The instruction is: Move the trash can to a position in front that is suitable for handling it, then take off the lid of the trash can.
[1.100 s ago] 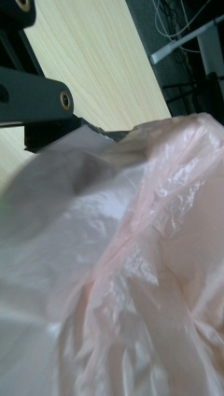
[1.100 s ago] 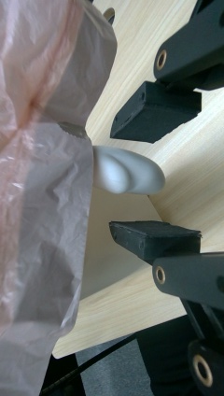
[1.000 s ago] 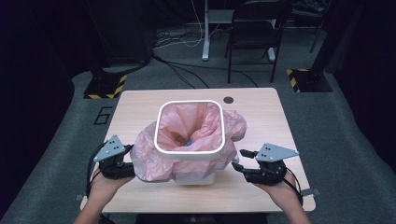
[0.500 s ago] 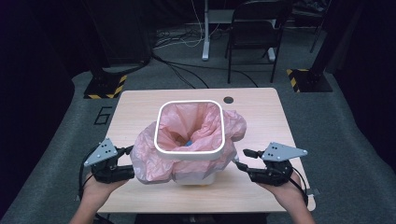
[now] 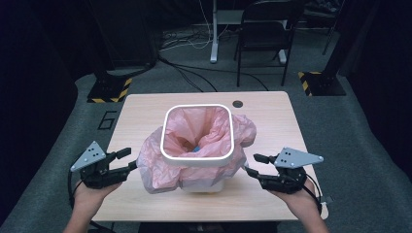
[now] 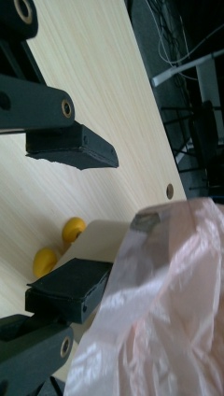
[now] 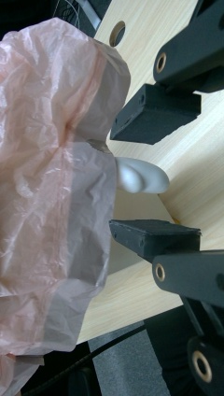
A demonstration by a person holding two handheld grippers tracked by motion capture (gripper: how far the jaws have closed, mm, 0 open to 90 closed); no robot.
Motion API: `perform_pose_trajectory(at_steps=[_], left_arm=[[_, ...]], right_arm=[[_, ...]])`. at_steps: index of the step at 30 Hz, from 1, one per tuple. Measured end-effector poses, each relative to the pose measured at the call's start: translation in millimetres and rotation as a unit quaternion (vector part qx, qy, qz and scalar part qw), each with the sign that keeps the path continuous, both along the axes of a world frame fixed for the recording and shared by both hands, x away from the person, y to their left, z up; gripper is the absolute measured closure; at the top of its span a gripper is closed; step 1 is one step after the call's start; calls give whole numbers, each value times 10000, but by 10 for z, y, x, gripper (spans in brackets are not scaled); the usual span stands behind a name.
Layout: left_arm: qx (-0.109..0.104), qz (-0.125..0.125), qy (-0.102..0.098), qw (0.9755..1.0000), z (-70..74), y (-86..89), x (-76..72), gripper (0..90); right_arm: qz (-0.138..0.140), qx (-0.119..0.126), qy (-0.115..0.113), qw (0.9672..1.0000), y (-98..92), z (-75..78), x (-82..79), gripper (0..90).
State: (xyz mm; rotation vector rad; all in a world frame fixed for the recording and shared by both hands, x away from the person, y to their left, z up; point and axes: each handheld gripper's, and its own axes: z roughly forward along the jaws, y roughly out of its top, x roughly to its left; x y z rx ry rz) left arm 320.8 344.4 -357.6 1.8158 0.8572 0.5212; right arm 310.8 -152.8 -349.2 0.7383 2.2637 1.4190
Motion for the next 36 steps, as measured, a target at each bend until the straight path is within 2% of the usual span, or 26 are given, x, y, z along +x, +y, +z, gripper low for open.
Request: perform_pose_trajectory(at_steps=[8,13,19,24,36], left_arm=[[-72,84,-14,9999,58,61,42,428],[-215,10,-34,9998,123,66,57,426],[-237,-89,-55,9997,222,53,80,421],[-339,-202,-60,9992,324,32,112,409],[-199,-400,-10,9990,450,-74,211,416]], right_arm=[[47,12,-35,10000,20,57,26,491],[116,-19,-74,9999,48,94,21,493],[183,-20,-95,9998,62,147,15,495],[225,21,-156,9996,62,199,0,493],[350,42,-132,9993,72,298,26,512]])
